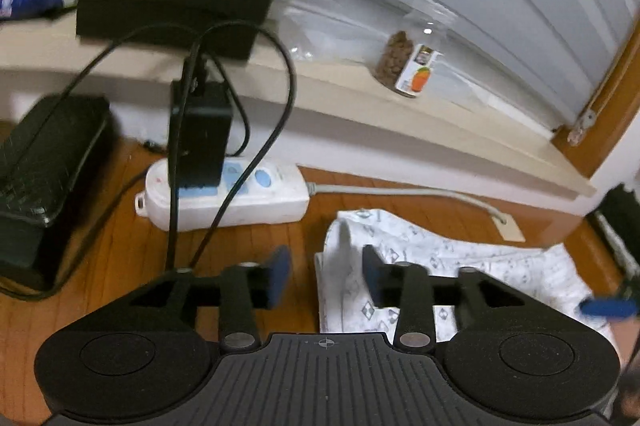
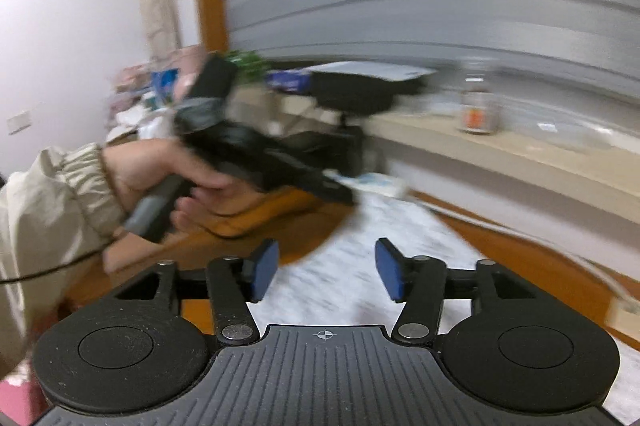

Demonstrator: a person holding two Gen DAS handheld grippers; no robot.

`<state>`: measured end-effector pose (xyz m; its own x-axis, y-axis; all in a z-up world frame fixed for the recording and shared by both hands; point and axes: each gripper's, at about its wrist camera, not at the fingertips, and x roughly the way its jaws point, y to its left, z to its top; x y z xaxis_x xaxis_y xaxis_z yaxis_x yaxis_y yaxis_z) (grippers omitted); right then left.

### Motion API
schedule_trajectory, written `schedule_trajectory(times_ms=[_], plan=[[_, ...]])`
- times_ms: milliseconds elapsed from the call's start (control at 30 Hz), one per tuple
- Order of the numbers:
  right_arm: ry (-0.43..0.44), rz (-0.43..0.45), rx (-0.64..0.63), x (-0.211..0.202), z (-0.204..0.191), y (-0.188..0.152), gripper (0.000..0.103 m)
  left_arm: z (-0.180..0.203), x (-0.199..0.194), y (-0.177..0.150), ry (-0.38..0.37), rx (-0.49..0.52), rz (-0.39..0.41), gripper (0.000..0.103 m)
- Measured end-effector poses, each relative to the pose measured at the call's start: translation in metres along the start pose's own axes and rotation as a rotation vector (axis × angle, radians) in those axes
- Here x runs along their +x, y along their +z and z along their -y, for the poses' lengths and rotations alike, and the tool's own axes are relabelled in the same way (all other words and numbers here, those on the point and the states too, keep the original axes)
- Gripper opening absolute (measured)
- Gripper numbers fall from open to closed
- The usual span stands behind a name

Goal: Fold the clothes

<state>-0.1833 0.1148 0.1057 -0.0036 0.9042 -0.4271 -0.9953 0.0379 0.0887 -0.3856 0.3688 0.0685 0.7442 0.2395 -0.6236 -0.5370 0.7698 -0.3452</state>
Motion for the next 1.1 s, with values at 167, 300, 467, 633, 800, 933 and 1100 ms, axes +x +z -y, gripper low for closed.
schedule_trajectory(times_ms=[167,300,467,633,800,933,1100], plan=[[-0.121,-0.004,0.024,-0.048,0.045,-0.029,0.055,0.040,0.001,0.003,-0.088,0.063,0.037,0.061],[-0.214,-0.028,0.054,-0.094,0.077,-0.073,0.055,0.091,0.017,0.002,-0.147,0.134,0.027,0.063],[-0.288,-0.089,0.105,-0.134,0.103,-0.124,0.050,0.154,0.052,-0.010,-0.238,0.210,-0.021,0.068],[-0.301,-0.106,0.147,-0.155,0.111,-0.158,0.049,0.215,0.090,-0.025,-0.316,0.290,-0.063,0.069],[-0.292,-0.156,0.096,-0.145,0.104,-0.180,0.049,0.247,0.123,-0.047,-0.349,0.372,-0.116,0.070],[-0.301,-0.144,0.068,-0.149,0.097,-0.186,0.047,0.267,0.143,-0.062,-0.362,0.424,-0.150,0.069],[-0.346,-0.139,0.051,-0.160,0.097,-0.192,0.047,0.301,0.155,-0.072,-0.353,0.482,-0.129,0.074]])
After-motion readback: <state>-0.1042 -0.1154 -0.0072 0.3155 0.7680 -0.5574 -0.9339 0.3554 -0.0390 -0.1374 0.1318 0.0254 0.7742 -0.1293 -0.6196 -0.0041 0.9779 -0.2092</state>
